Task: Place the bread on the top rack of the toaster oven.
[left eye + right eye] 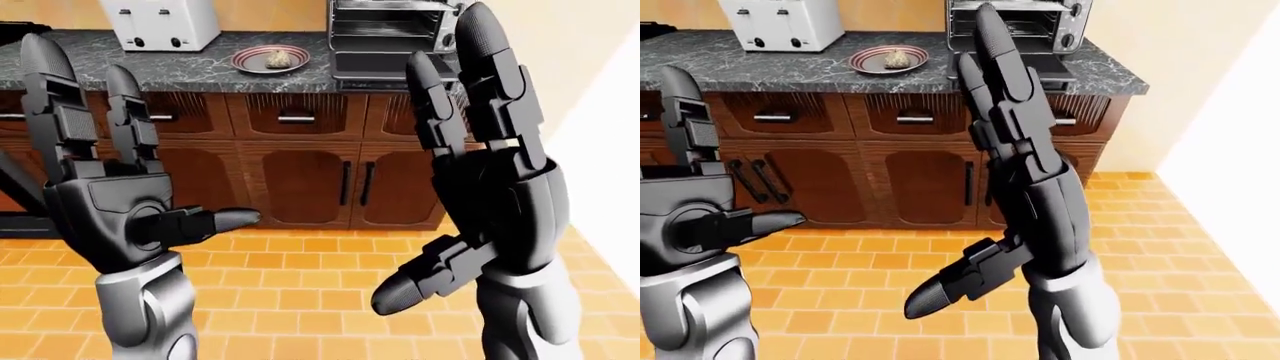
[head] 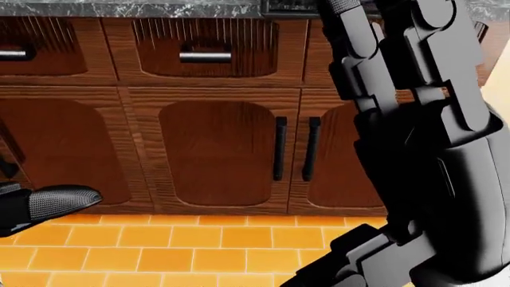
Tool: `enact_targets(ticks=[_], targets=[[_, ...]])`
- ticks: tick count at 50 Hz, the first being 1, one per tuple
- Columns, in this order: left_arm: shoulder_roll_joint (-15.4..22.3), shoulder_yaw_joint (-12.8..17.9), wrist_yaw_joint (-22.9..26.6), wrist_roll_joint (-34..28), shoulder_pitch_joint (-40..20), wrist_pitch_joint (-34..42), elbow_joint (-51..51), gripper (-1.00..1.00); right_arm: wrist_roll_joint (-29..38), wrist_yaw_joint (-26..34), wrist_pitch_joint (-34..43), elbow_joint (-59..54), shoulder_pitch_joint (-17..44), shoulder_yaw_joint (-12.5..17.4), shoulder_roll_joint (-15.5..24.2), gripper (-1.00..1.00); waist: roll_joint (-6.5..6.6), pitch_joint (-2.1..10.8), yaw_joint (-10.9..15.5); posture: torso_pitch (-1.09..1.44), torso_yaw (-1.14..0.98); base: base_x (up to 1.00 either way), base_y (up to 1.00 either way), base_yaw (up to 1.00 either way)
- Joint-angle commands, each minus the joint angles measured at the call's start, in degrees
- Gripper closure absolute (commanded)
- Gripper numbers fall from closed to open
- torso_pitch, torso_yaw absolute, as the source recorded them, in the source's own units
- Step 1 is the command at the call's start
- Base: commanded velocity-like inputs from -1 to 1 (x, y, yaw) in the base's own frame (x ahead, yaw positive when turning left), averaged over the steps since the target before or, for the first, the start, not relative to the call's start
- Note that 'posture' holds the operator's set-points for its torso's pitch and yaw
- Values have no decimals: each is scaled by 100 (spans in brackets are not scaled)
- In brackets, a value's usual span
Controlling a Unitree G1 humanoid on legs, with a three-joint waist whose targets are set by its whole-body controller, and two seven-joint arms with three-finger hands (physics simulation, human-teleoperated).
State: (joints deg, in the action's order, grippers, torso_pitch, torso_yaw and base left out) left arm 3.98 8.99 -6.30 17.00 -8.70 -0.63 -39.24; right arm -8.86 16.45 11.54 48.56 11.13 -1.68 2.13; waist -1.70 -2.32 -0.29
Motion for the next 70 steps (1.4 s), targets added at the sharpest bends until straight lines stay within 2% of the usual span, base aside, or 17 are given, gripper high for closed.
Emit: enact_targets(ticks=[1,7,9,11,13,15,25,30,31,35,49,53,56,58,64,66,70], targets=[[11,-36,51,-14,-82,-124,-197,-100,-30,-28,-124,135,43,54,10,-100,-277,47,-46,0,0,-7,100,0],[7,-33,55,-25,-69,-136,-207,-100,-28,-30,-163,158,25,44,1,-100,427,39,-115,0,0,0,9,0],[6,-31,55,-25,-68,-140,-200,-100,-47,-59,-118,168,64,71,9,-100,343,136,-46,0,0,0,28,0],[11,-29,50,-19,-73,-122,-217,-100,-61,-56,-102,188,47,59,10,-100,-167,-111,-60,0,0,-7,100,0],[22,-6,41,-17,-87,-118,-214,-100,-77,-48,-139,175,42,58,1,-100,-61,-96,-61,0,0,0,20,0],[33,9,42,-18,-92,-118,-205,-100,-60,-30,-138,154,50,34,10,-100,409,132,-112,0,0,0,0,0],[49,18,33,-16,-135,-124,-172,-100,-45,-3,-111,122,66,32,12,-100,-237,82,-60,0,0,0,38,0],[48,13,39,-20,-123,-133,-177,-100,-23,3,-132,122,64,30,-3,-100,576,88,-163,0,0,0,0,0],[45,9,39,-24,-121,-135,-173,-100,-32,9,-148,123,43,26,-5,-100,290,17,-88,0,0,0,0,0],[40,1,45,-40,-113,-131,-186,-100,-94,3,-134,119,24,67,3,-100,-7,154,36,0,0,0,0,0],[36,5,48,-43,-98,-123,-224,-100,-201,-16,-70,153,46,57,8,-100,215,326,31,0,0,1,0,0],[43,33,46,-14,-88,-126,-217,-100,-175,30,-84,154,23,14,14,-100,136,-365,69,0,0,77,0,0],[35,25,58,-27,-55,-151,-212,-100,-19,28,-137,70,8,3,13,-100,106,-302,134,0,0,70,0,0],[38,26,47,-21,-68,-129,-228,-100,201,94,-280,-16,-45,-54,35,-100,23,112,164,0,0,0,0,0],[35,25,48,-25,-58,-121,-244,-100,-40,104,-114,80,-30,-4,-21,-100,7,182,65,0,0,9,0,0],[36,31,49,-23,-59,-124,-237,-100,-65,103,-160,92,-44,-1,-23,-100,34,-336,8,0,0,100,0,0],[41,34,43,-16,-86,-130,-210,-100,159,106,-187,-23,-47,-49,-1,-100,64,127,-21,0,0,34,0,0]])
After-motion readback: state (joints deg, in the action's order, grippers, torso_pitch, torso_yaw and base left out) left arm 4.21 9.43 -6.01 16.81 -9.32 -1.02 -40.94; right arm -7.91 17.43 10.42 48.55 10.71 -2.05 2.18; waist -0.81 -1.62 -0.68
